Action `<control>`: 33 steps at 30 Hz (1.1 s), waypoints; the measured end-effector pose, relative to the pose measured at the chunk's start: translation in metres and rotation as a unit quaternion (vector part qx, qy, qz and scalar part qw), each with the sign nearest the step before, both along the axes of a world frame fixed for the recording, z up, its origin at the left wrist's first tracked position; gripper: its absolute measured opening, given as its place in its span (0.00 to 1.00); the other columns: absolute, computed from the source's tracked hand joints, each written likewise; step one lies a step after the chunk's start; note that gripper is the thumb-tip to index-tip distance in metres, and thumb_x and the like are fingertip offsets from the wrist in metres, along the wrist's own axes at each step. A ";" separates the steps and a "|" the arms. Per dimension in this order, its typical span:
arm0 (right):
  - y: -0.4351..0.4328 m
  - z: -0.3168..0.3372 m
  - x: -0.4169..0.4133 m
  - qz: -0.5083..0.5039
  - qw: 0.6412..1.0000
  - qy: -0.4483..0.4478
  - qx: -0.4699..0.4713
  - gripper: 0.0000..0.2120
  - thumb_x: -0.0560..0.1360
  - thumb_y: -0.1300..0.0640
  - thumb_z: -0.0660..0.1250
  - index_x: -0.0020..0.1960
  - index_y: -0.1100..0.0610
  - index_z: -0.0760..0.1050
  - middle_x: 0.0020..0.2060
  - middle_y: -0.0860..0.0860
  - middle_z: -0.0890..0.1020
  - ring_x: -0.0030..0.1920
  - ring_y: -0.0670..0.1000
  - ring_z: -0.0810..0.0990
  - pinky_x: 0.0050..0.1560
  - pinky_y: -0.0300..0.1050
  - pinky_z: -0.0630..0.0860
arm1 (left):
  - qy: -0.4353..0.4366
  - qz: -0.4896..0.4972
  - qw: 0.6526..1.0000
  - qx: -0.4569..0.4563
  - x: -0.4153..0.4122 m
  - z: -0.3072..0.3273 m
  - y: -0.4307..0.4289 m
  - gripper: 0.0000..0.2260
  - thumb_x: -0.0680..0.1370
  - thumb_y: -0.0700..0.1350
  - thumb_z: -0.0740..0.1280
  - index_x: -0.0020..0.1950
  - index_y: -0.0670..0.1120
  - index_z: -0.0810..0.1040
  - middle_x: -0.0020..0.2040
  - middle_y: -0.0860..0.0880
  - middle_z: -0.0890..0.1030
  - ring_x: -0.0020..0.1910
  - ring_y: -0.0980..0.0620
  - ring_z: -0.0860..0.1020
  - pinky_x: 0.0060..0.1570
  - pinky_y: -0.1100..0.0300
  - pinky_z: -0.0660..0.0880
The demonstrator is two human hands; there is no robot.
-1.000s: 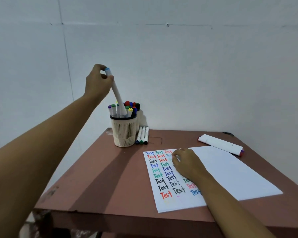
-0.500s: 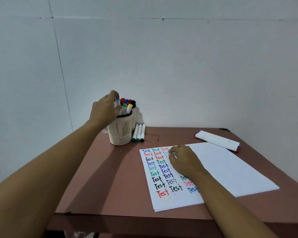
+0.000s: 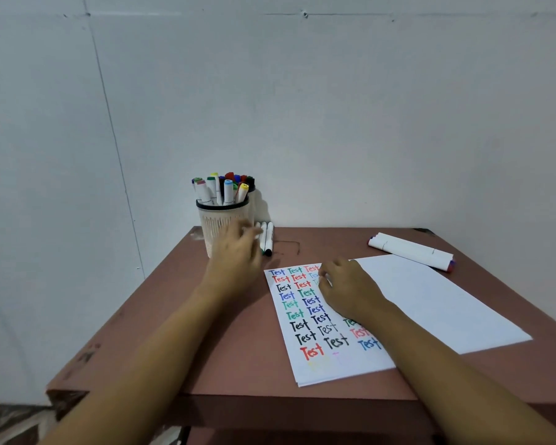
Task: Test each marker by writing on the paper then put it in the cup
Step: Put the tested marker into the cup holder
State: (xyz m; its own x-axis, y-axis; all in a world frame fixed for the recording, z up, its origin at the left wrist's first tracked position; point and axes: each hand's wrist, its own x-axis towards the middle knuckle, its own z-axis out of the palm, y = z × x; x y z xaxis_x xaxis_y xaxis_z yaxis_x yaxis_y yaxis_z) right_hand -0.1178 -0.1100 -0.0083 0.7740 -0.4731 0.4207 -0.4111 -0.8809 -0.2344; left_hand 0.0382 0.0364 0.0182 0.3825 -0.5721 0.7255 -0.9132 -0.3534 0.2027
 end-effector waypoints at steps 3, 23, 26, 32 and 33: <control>0.002 0.012 0.001 0.006 0.998 0.057 -0.020 0.11 0.80 0.54 0.56 0.55 0.57 0.74 0.50 0.53 0.76 0.52 0.53 0.73 0.47 0.46 0.72 | 0.143 -0.061 0.980 0.123 -0.001 -0.018 0.000 0.17 0.81 0.43 0.56 0.69 0.40 0.68 0.66 0.43 0.68 0.66 0.47 0.68 0.65 0.62 0.60; 0.009 0.032 0.127 0.002 0.980 0.034 0.198 0.16 0.80 0.56 0.58 0.61 0.67 0.72 0.56 0.63 0.78 0.49 0.58 0.76 0.47 0.48 0.69 | 0.144 -0.028 0.960 0.239 0.003 -0.022 -0.008 0.19 0.81 0.49 0.54 0.67 0.42 0.71 0.69 0.45 0.69 0.67 0.48 0.68 0.65 0.57 0.64; 0.007 0.028 0.131 -0.035 0.980 0.009 0.198 0.11 0.79 0.55 0.60 0.54 0.63 0.74 0.53 0.62 0.79 0.45 0.57 0.76 0.45 0.47 0.72 | 0.148 -0.023 0.959 0.241 0.003 -0.022 -0.008 0.18 0.81 0.50 0.54 0.67 0.42 0.71 0.69 0.45 0.69 0.67 0.48 0.68 0.65 0.57 0.64; -0.002 0.033 0.116 -0.108 0.967 -0.050 0.223 0.10 0.79 0.54 0.62 0.45 0.61 0.72 0.40 0.55 0.74 0.41 0.55 0.74 0.40 0.45 0.69 | 0.154 -0.021 0.957 0.244 0.004 -0.022 -0.005 0.18 0.82 0.50 0.54 0.67 0.42 0.71 0.71 0.46 0.67 0.69 0.49 0.66 0.67 0.58 0.62; -0.005 0.036 0.110 -0.115 0.962 -0.071 0.237 0.10 0.79 0.54 0.62 0.43 0.61 0.70 0.38 0.54 0.73 0.40 0.54 0.73 0.39 0.44 0.68 | 0.155 -0.022 0.957 0.243 0.004 -0.022 -0.005 0.18 0.82 0.50 0.54 0.66 0.42 0.72 0.70 0.46 0.68 0.68 0.49 0.66 0.66 0.58 0.62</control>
